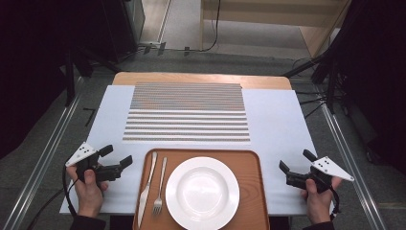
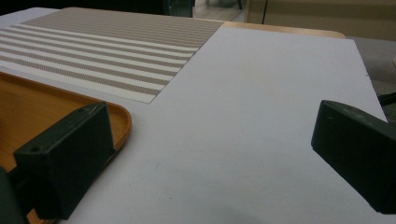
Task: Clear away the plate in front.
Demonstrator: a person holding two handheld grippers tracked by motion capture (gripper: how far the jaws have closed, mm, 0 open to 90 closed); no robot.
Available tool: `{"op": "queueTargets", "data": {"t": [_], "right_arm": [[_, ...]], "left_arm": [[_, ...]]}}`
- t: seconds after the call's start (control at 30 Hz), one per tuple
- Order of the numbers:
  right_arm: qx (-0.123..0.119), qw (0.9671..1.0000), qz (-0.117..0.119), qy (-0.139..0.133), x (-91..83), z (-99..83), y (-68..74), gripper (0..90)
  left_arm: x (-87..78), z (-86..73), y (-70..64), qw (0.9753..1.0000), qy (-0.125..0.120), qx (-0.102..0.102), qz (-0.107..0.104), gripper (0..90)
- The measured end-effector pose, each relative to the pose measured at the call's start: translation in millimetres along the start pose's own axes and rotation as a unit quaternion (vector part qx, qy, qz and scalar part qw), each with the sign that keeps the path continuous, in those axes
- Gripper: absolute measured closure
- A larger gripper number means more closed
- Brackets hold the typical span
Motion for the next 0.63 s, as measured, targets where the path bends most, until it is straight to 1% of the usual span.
{"op": "queueTargets", "data": {"t": [0.33,0.37,0.43,0.63], "right_arm": [[0.000,1.0000,0.000,0.002,0.0,-0.2,0.4,0.0],[0.000,1.0000,0.000,0.002,0.1,-0.3,0.4,0.0],[0.000,1.0000,0.000,0.002,0.2,-0.3,0.4,0.0],[-0.001,1.0000,0.000,0.001,0.3,-0.2,0.6,0.0]], "left_arm": [[-9.5,-1.4,12.3,0.9998,-0.006,0.001,0.020,0.6],[-10.3,-1.7,13.8,0.9997,-0.006,0.003,0.025,0.6],[-11.4,-1.6,15.4,0.9996,-0.007,0.000,0.028,0.6],[-11.3,-1.6,17.1,0.9995,-0.007,-0.001,0.031,0.6]]}}
Point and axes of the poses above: each handheld gripper's, and its own axes: x roughly forward along the jaws, z roughly out of its top, y roughly to its left, the point moved 9 cm from there along x, roughly forward along the jaws, and after that the axes turned 13 degrees about -x, right-handed, at the moved point
